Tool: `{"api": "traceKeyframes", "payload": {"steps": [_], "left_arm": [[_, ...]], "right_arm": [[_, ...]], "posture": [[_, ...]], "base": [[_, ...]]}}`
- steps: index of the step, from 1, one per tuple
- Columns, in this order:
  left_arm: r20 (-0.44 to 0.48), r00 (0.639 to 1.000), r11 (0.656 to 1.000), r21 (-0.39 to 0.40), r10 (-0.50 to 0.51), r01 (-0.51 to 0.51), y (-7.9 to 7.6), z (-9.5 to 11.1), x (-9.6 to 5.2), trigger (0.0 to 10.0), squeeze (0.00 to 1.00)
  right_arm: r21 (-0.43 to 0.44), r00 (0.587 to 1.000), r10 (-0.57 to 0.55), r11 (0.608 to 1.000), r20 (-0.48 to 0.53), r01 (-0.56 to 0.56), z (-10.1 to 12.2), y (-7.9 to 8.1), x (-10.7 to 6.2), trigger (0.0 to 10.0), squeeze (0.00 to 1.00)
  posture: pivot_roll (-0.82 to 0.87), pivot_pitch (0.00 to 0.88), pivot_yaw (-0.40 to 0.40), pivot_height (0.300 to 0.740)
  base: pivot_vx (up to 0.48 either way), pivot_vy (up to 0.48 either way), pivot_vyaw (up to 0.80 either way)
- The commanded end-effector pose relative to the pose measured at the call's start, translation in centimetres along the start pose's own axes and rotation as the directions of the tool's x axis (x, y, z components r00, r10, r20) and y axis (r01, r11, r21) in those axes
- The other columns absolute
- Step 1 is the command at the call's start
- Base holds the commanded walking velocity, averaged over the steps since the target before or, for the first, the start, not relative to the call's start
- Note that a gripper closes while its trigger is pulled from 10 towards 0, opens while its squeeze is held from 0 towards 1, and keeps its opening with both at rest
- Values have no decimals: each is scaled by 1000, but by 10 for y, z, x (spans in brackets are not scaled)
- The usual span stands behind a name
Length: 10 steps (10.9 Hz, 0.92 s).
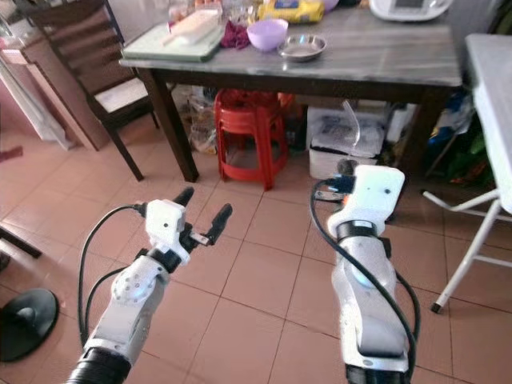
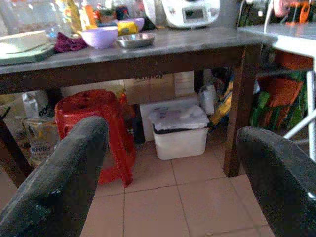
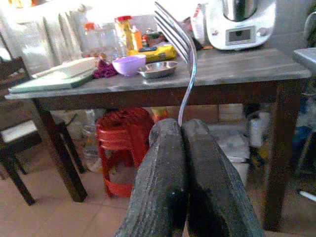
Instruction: Setting the table
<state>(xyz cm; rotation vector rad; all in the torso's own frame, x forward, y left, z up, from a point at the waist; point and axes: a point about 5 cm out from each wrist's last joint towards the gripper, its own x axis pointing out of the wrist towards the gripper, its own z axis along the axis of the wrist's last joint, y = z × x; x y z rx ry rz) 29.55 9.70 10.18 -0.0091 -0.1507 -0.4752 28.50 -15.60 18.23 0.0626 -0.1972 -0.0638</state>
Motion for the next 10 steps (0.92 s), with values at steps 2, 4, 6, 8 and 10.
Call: {"api": "traceKeyframes", "payload": {"steps": [2,4,6,8,10], "left_arm": [[9,1000,1000,-5,-12,12,-2,2,1,10000,0],[8,1000,1000,-6,-19,19,-3,2,0,10000,0],[6,1000,1000,-9,-24,24,-5,1,0,10000,0],[1,999,999,-10,-32,32,-6,0,-1,10000,0],[-1,999,999,-11,-36,36,-7,-1,0,10000,0]], "right_arm": [[-8,1000,-15,1000,11,15,2,-4,0,10000,0],[-9,1000,-18,1000,11,18,1,-4,-1,10000,0],[-11,1000,-21,1000,8,21,1,-5,-2,10000,0],[-12,1000,-25,1000,5,25,0,-6,-2,10000,0],[-12,1000,-26,1000,1,26,-1,-6,-1,10000,0]], "posture": [[-172,59,112,740],[-174,60,113,740],[-175,63,111,740],[-177,61,110,740],[-178,59,109,740]], "base": [[373,0,0],[379,0,0],[382,0,0],[388,0,0],[390,0,0]]}}
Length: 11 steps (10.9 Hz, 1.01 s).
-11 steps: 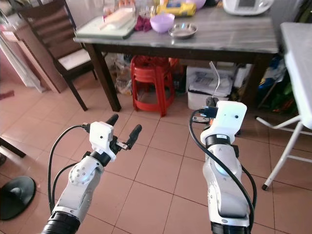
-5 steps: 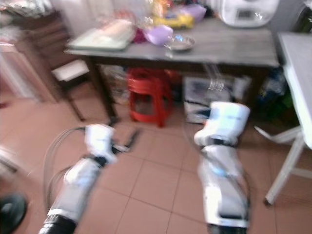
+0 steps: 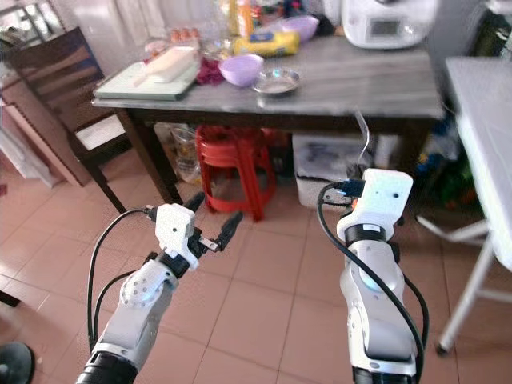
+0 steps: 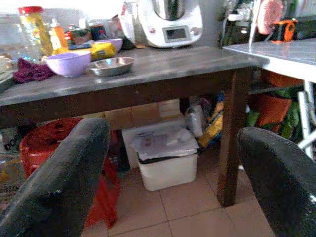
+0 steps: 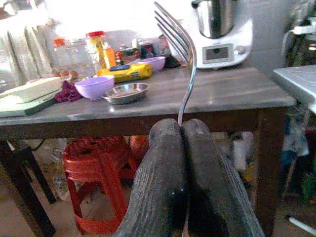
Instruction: Setting the table
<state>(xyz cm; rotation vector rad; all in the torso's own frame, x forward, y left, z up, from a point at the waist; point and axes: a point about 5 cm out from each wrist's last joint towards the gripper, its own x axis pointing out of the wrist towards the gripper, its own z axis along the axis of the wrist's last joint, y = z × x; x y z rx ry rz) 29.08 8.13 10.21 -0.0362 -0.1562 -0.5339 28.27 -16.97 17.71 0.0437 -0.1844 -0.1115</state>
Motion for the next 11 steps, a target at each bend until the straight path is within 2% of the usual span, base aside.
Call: {"api": "traceKeyframes", "payload": {"steps": [1,11], "left_arm": [[-12,1000,1000,17,18,-18,8,-1,-3,10000,0],[-14,1000,1000,15,2,-2,6,-1,-1,10000,0]], "right_arm": [[10,1000,20,1000,13,-20,4,8,1,10000,0],[13,1000,9,1000,10,-9,2,7,1,10000,0]], "posture": [[-179,55,108,740],[-183,59,114,740]], "base": [[386,0,0],[387,0,0]]}}
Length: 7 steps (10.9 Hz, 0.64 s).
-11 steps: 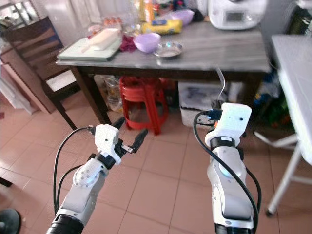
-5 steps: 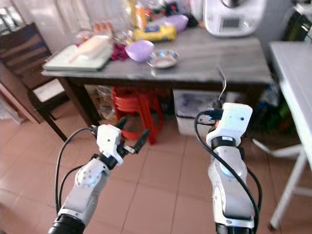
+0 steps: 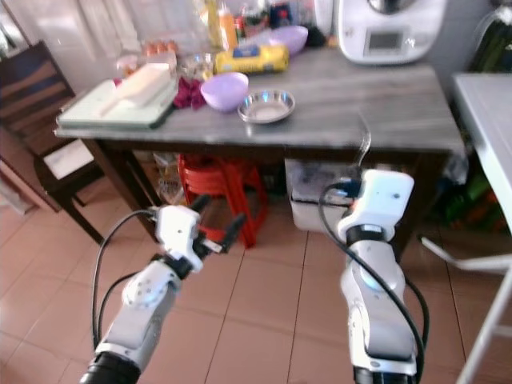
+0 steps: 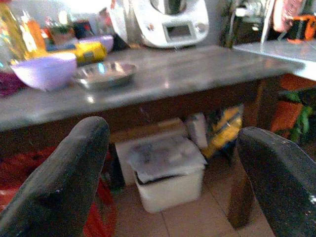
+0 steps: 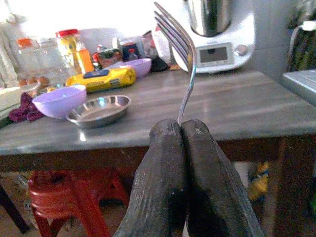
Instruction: Setting the table
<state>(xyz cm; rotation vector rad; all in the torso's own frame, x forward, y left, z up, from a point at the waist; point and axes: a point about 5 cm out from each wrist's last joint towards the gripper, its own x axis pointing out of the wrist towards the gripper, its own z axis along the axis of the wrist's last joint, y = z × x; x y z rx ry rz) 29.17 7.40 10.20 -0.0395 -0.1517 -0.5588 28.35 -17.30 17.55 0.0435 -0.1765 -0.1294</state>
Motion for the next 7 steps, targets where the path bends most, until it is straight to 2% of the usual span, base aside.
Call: {"api": "traceKeyframes", "payload": {"steps": [1,5,7], "left_arm": [[-10,1000,999,21,26,-25,12,0,-5,10000,0],[-10,1000,1000,21,20,-19,11,0,-5,10000,0],[-9,1000,1000,23,17,-17,11,1,-5,10000,0]], "right_arm": [[15,1000,25,1000,18,-26,4,10,0,10000,0],[20,1000,21,1000,15,-21,3,10,0,10000,0],[22,1000,18,1000,14,-18,3,11,0,10000,0]], "posture": [[-182,59,115,740],[-180,60,119,740],[-178,60,120,740]], "base": [[386,0,0],[388,0,0],[388,0,-547]]}}
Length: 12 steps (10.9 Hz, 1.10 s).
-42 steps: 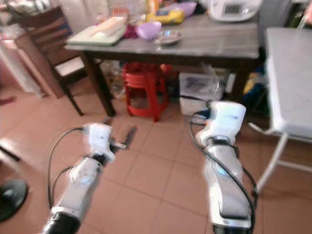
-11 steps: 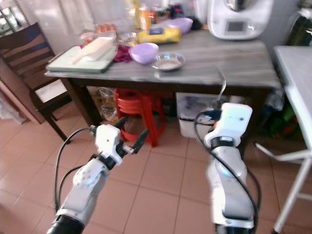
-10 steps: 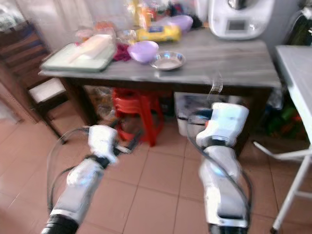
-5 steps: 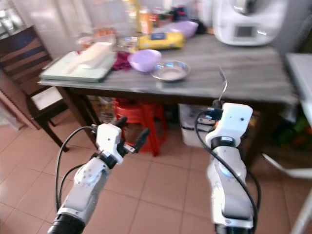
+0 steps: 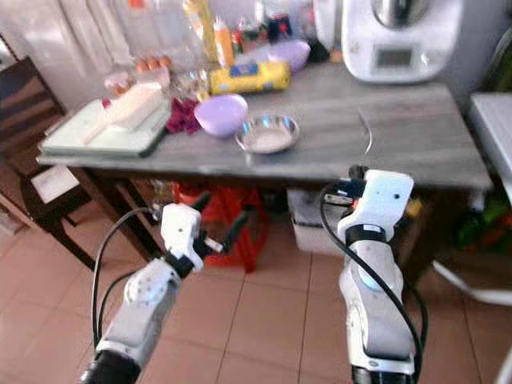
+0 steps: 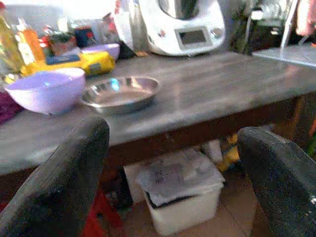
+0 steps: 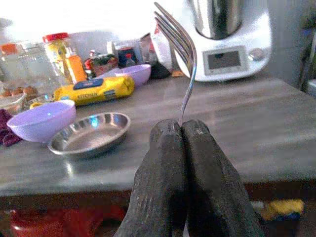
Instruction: Setting the table
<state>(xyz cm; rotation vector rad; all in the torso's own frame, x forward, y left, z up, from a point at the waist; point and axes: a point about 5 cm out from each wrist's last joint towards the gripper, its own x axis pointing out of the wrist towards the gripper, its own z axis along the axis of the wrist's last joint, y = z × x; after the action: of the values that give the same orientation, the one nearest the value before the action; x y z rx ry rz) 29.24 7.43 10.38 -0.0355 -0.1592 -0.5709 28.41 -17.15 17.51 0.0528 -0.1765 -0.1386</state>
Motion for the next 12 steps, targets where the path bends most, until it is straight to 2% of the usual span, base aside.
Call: {"api": "traceKeyframes", "payload": {"steps": [1,9,12], "left_arm": [[-14,999,999,19,29,-29,11,-1,-5,10000,0],[-23,1000,1000,11,19,-19,7,-4,-8,10000,0],[-36,999,999,18,32,-31,10,-6,-15,10000,0]], "right_arm": [[14,999,28,999,15,-29,3,10,0,10000,0],[14,999,35,999,11,-35,2,11,0,10000,0],[12,999,35,999,9,-36,1,11,0,10000,0]], "posture": [[-176,60,120,740],[-172,61,116,740],[-166,65,111,740]], "base": [[390,0,-544],[371,0,0],[96,0,0]]}}
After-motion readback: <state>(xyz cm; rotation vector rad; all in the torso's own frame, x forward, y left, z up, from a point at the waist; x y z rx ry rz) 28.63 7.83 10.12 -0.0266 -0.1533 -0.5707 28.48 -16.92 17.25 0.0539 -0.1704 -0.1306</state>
